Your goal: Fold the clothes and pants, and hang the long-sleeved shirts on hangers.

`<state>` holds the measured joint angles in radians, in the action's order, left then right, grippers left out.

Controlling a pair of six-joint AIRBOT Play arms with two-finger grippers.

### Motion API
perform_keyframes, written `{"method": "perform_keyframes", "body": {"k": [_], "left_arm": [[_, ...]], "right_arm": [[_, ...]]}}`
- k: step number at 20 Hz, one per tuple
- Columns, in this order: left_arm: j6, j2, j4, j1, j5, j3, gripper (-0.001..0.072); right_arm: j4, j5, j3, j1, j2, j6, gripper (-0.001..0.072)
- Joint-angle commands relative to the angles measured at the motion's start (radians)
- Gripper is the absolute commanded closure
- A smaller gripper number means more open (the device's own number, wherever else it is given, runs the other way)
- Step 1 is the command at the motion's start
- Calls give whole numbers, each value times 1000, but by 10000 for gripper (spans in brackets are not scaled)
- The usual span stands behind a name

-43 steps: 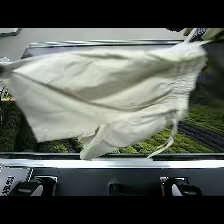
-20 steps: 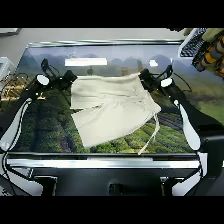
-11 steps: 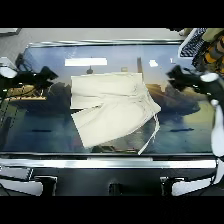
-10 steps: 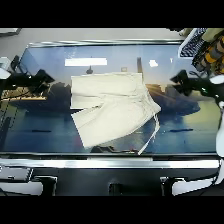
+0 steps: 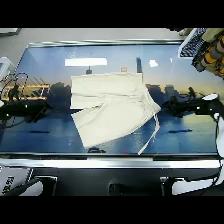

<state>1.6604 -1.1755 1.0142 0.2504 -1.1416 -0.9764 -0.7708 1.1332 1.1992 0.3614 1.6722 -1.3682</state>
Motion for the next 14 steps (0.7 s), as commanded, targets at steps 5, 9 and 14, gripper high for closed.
{"method": "perform_keyframes", "body": {"k": [5, 9, 14], "left_arm": [[0, 115, -31, 2, -57, 158, 173], [-4, 146, -19, 2, -116, 169, 173], [-3, 208, -19, -5, -115, 259, 173]], "right_arm": [[-28, -137, -42, -154, 57, -60, 582], [-137, -73, -42, -152, 3, -158, 676], [-336, 119, -113, -174, -140, -329, 677]]}}
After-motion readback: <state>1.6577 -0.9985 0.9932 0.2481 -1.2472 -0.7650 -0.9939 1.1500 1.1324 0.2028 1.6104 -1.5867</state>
